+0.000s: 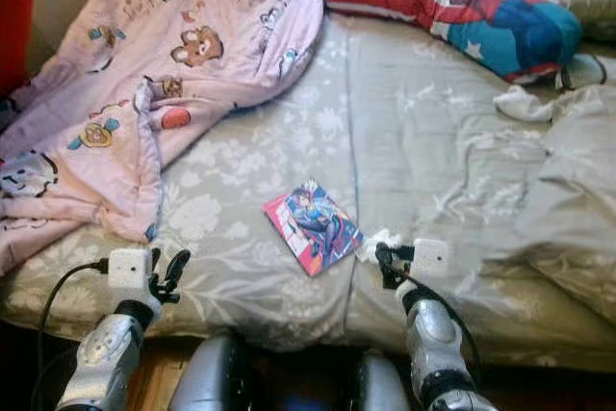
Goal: Clean up the room
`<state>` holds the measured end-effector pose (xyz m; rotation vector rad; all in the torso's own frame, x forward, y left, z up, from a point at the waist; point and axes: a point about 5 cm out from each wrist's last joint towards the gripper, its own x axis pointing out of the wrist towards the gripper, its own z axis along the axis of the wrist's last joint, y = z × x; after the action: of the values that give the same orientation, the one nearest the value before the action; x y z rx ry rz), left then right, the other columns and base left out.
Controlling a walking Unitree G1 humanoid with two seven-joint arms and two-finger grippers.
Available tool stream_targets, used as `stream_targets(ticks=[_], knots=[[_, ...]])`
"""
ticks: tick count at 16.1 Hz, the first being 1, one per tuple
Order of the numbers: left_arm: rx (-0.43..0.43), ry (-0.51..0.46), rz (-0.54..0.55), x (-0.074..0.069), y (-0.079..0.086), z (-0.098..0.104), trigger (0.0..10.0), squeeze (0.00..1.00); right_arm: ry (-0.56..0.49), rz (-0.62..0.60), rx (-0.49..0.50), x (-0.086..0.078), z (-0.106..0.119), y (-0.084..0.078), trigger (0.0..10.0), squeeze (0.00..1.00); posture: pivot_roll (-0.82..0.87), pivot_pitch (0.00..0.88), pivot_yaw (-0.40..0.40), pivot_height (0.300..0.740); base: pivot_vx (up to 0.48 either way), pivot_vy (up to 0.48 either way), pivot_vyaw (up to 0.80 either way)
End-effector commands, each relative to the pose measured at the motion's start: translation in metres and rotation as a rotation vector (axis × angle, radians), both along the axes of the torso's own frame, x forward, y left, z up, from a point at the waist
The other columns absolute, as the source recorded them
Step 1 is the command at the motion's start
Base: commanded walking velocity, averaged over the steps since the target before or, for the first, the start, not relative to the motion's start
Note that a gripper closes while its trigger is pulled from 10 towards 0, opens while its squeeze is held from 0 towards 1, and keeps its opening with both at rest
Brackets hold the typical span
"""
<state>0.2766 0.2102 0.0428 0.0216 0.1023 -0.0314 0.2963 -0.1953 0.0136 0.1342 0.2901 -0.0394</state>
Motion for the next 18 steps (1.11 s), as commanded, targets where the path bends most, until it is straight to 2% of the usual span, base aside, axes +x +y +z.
stream_targets(ticks=[1,3,6,13,15,16,18], knots=[[0.003,0.024,0.018,-0.005,0.005,-0.004,10.0,0.0,0.031,-0.012,0.013,-0.005,-0.006,0.0,10.0,0.0,0.14,0.218,0.0,0.606,0.0,0.0,0.0],[-0.001,0.024,0.024,-0.004,0.005,-0.004,10.0,0.0,0.018,-0.022,0.021,-0.004,-0.005,0.0,10.0,0.0,0.14,0.211,-0.004,0.587,0.0,0.0,0.0],[-0.011,0.011,0.022,-0.001,0.002,-0.002,10.0,0.0,-0.014,-0.011,0.008,-0.001,0.001,-0.002,10.0,0.0,0.14,0.206,-0.013,0.583,0.0,0.0,0.0],[-0.008,-0.025,0.008,0.008,0.001,0.01,10.0,0.0,-0.068,0.033,-0.029,0.027,0.028,0.007,10.0,0.0,0.16,0.228,0.0,0.583,0.0,0.0,0.08],[-0.007,-0.028,0.006,0.008,0.002,0.011,10.0,0.0,-0.067,0.029,-0.027,0.03,0.03,0.008,10.0,0.0,0.17,0.23,0.004,0.583,0.0,0.0,0.54],[-0.005,-0.032,0.004,0.008,0.003,0.013,10.0,0.0,-0.065,0.013,-0.002,0.032,0.031,0.01,10.0,0.0,0.17,0.234,0.011,0.583,0.0,0.0,0.0],[0.002,-0.035,-0.001,0.007,0.004,0.014,10.0,0.0,-0.053,0.024,-0.021,0.034,0.032,0.012,10.0,0.0,0.18,0.244,0.016,0.583,0.0,0.0,0.0]])
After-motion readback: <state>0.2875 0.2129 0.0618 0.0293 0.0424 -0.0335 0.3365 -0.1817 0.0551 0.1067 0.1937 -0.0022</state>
